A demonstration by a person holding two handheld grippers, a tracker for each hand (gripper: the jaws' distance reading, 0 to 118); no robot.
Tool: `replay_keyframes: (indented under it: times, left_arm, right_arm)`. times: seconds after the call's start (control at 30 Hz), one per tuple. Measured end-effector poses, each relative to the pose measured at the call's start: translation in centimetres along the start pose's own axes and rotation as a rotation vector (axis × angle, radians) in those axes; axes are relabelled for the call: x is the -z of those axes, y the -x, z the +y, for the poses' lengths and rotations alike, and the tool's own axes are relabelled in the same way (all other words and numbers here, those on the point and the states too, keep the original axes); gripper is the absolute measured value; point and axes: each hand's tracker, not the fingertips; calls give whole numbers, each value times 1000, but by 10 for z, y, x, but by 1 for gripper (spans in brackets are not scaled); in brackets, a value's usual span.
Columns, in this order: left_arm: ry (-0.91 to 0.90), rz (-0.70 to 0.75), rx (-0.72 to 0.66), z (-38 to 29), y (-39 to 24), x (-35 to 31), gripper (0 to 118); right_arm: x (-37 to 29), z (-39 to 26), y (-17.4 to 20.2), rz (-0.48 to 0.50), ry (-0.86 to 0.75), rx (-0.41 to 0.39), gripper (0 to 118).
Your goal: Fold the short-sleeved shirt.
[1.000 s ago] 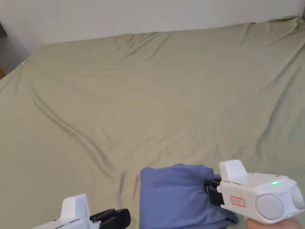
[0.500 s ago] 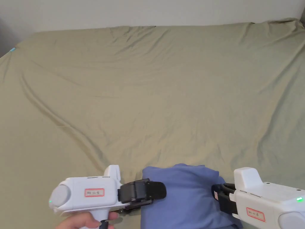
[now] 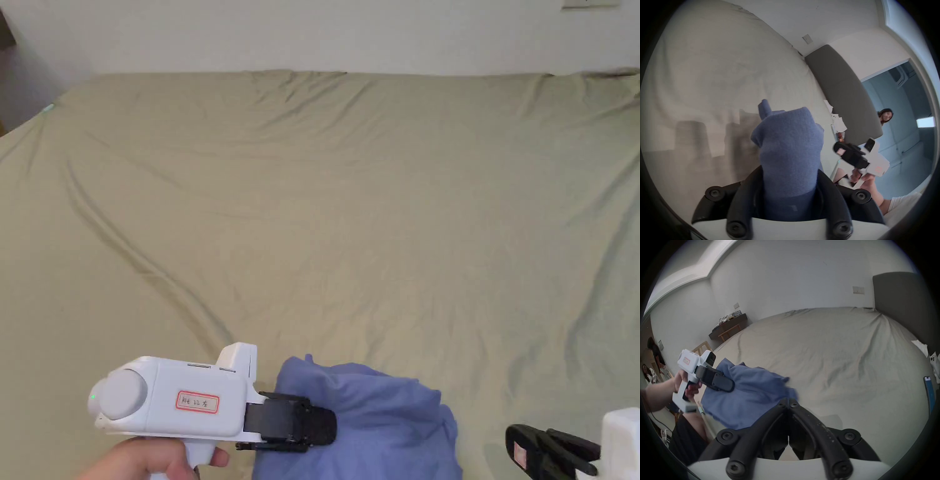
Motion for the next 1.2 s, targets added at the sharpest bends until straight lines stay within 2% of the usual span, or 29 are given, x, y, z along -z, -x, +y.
replay_keyframes:
  times: [0.07,0.3,0.37,0.53,0.63,0.73,0.8,0.83,0.87,0.9,0.93,0.97,1.0,1.13,1.2]
  left_arm:
    - [26,85,-1,3,14,-38,24]
    - [23,529,21,18,82,-185,24]
    - [26,655,52,23,100,-212,24]
    - [51,930,-5,35,163,-261,23]
    - [82,1034,4,37,186,-276,23]
    - [42,1116,-50,39,204,-287,23]
    - [31,1122,-93,34,213,-290,25]
    - [16,1122,-92,30,215,-290,31]
    - [-3,1130,-92,25,216,-288,44]
    - [-30,1185,-75,21,215,-288,75]
    - [-60,1208,-57,16,209,-287,98]
    - [-99,1211,-48,13,203,-290,114]
    - [-166,1217,-38,11,192,-293,118]
    - [-438,1236,11,0,123,-297,117]
    - [-576,1193,64,-7,72,-287,109]
  right_arm:
    - [-9,0,7,13,-9,-11,1]
    - [-14,-8,47,77,-1,25,1]
    - [-9,-10,63,103,33,-1,1]
    - [2,-12,95,136,75,-48,1]
    - [2,-7,109,137,74,-69,1]
    - [-1,-1,115,131,69,-93,1]
    - [-3,3,118,128,67,-104,1]
    - [-4,4,118,131,64,-103,1]
    - [-5,5,119,133,59,-101,1]
    - [-6,5,120,135,53,-103,1]
    - [-7,6,122,129,46,-108,1]
    - [-9,7,124,123,44,-116,1]
    - [-11,8,125,123,43,-123,1]
    - [-23,6,129,111,3,-178,1]
    - [-30,3,131,88,-22,-214,1]
